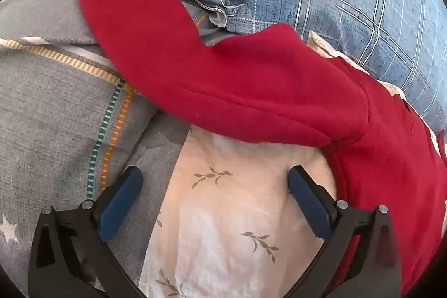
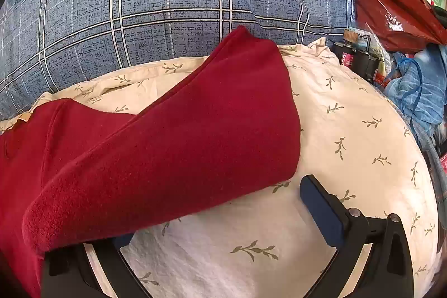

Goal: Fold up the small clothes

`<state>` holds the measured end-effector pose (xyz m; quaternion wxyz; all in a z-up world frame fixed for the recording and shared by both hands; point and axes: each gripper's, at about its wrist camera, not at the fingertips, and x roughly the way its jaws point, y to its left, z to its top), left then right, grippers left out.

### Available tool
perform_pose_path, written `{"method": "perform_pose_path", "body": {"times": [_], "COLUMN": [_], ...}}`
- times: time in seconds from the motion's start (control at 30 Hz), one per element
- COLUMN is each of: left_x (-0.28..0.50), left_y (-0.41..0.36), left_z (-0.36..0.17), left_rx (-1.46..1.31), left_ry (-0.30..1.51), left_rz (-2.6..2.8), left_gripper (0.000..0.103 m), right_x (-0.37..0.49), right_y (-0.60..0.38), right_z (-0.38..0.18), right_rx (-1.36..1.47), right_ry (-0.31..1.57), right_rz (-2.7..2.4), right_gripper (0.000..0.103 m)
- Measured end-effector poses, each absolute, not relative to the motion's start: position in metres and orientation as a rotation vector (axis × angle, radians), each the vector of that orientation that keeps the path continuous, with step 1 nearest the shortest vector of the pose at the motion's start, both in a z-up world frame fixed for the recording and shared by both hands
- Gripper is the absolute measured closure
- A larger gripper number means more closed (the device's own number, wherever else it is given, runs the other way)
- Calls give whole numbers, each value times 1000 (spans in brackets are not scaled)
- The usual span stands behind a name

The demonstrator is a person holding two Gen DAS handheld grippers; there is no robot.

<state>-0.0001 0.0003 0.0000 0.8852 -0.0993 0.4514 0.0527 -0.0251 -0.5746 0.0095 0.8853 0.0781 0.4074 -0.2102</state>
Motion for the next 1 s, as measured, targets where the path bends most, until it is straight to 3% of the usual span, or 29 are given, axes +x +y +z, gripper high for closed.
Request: {"method": "perform_pose_path", "body": {"times": [1.0], "left_x": [0], "left_y": [3], "left_z": [0], "left_rx": [-192], "left_ry": [945], "left_rz": [118], "left_gripper": [0], "right_x": [-25], "right_y": [-575], "right_z": [9], "right_rx": [162], "right_ry": [846], "right_rz": [-437], "right_gripper": [0]}}
